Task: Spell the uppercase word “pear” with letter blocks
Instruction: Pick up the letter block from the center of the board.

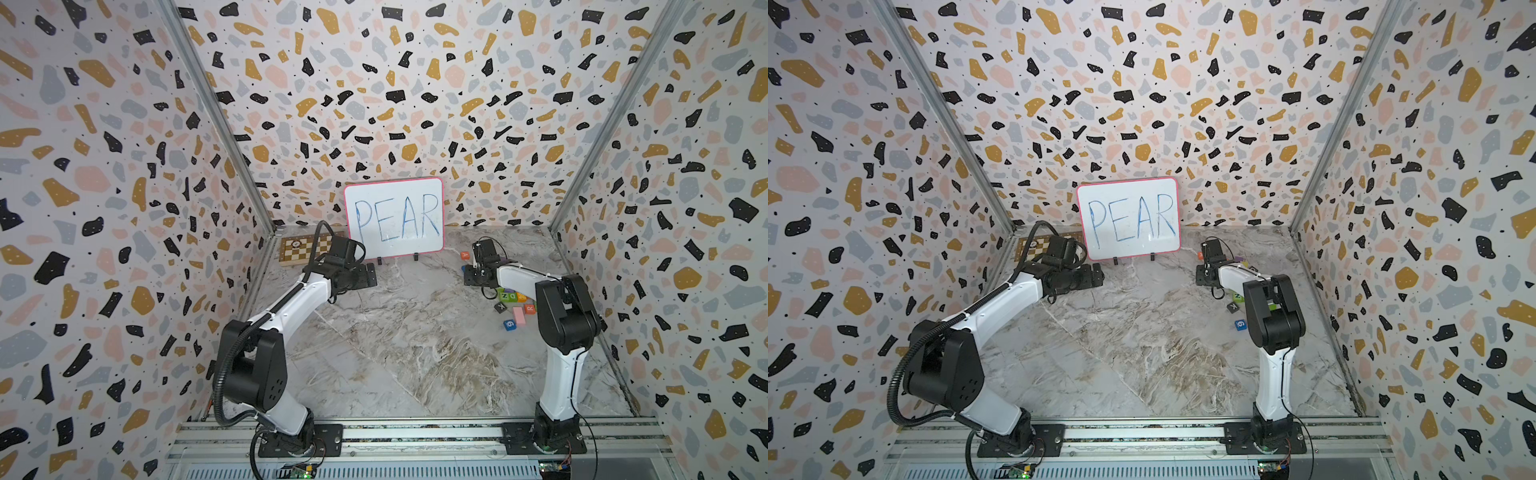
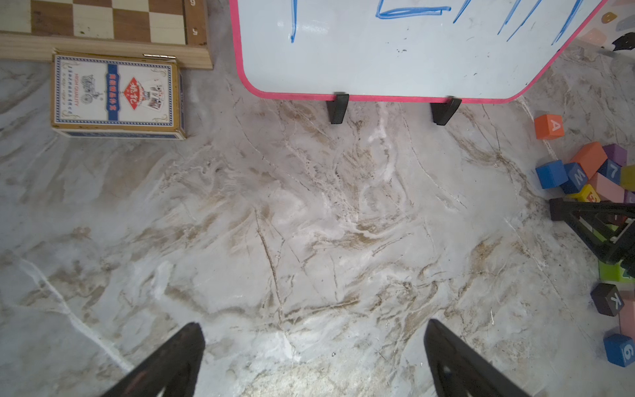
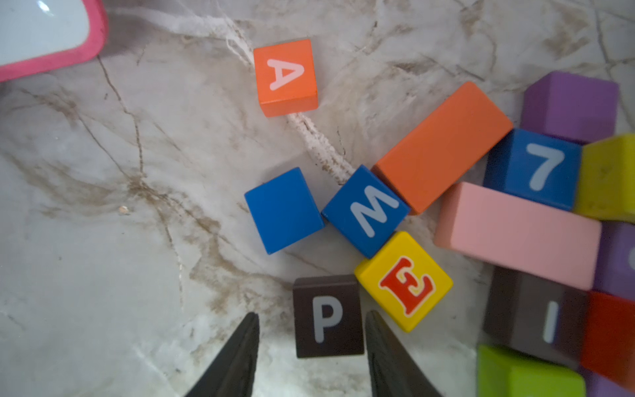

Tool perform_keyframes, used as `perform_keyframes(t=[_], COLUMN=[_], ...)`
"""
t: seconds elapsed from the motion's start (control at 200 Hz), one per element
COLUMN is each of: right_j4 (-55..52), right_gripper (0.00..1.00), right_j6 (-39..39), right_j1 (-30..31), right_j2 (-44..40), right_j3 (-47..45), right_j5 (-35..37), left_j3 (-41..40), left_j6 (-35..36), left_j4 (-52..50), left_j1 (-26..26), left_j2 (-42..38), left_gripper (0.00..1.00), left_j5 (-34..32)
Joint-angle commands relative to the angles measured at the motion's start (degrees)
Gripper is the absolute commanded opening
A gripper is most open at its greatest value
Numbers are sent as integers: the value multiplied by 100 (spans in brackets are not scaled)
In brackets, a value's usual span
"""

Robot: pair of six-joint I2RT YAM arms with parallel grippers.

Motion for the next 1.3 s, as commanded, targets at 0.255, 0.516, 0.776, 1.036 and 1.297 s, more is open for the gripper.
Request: perform_keyframes(t=[0.255,0.516,0.776,1.036,1.297], right_j4=[-158,-154,-185,-255,-368], right_gripper=[47,40,35,33,32], right_j6=[20,-7,-34,-25,148], right_j1=[-90,-115,-126,-77,232], right_j2=[177,269,331,259,-15], right_j3=[338,393,497,501,427], right_j5=[95,77,88,64,206], left_j3=[148,179,178,179,-30], left_j6=[-82,-113,-135,-170,-250], left_j4=[-2,-15,-29,-94,-276], left_j1=[-51,-69,-73,-74,-71], left_j2=[60,100,110,20,-294], left_gripper=[99,99,99,99,99], left_j5=[50,77,103,147,193])
